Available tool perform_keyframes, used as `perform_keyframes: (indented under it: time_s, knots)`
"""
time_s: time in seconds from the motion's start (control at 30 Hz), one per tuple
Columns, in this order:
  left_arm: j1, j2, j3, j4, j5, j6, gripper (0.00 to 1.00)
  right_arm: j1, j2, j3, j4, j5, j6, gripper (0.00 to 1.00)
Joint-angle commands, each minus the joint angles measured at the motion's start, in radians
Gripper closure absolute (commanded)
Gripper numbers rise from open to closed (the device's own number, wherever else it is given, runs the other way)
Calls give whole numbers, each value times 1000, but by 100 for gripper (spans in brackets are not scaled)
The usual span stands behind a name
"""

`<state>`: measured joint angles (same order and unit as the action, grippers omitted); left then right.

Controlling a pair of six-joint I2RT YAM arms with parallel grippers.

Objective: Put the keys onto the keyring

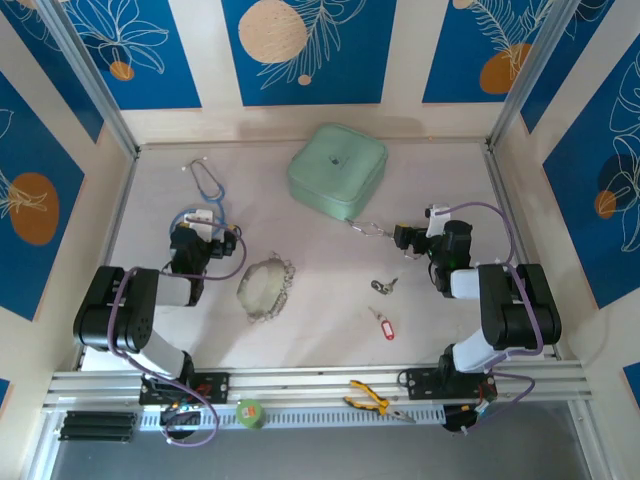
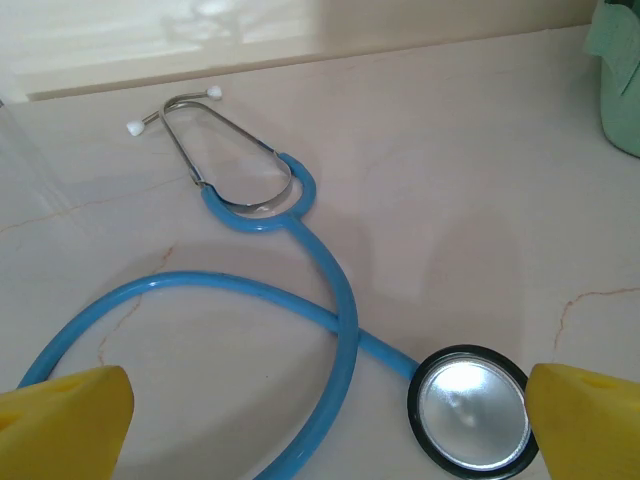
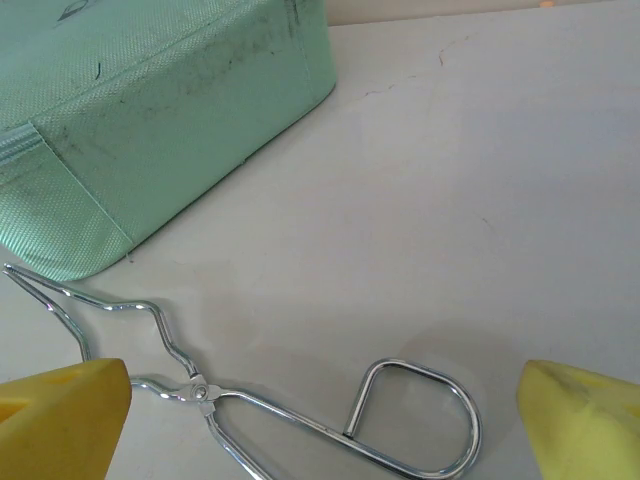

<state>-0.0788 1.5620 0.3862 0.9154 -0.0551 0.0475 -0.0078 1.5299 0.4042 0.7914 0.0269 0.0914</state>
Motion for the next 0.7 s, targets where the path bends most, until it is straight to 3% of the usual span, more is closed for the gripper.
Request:
perform_keyframes:
  time_s: [0.0, 0.67]
  knots:
    - [10, 1, -6, 10, 20, 5, 0, -3, -7, 22, -1, 7, 4, 1]
    - [16, 1, -5, 7, 31, 0, 0, -12, -8, 19, 0, -5, 8, 2]
